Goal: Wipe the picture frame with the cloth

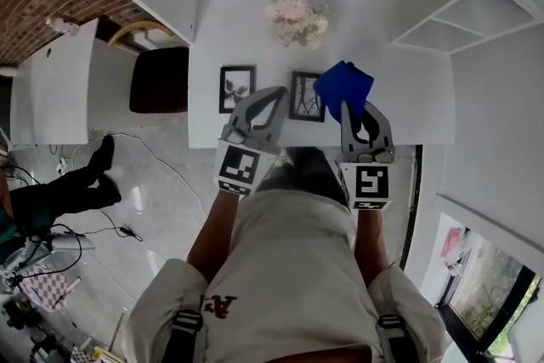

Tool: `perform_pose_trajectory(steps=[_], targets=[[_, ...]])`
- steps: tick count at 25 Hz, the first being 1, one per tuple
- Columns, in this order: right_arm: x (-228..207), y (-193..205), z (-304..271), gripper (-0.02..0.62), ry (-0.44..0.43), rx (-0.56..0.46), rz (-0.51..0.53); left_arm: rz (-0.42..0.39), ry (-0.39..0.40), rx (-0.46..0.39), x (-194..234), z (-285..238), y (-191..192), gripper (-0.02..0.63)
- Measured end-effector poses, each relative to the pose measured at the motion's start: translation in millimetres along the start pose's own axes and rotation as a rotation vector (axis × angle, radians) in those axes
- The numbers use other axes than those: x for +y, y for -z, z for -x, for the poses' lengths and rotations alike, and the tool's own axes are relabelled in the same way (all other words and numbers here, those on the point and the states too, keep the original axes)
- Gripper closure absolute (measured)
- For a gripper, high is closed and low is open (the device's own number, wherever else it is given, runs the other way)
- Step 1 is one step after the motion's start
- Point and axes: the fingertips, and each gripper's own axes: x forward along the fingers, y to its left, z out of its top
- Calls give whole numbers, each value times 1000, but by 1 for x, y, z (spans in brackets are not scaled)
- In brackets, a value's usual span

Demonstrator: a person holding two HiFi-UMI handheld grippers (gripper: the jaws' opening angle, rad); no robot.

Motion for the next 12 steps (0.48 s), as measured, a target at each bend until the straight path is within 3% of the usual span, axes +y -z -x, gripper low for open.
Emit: perform_pose_trajectory(steps=[12], targets=[[3, -7, 9, 574, -4, -14, 0, -21, -2, -21, -7, 9, -10, 606]])
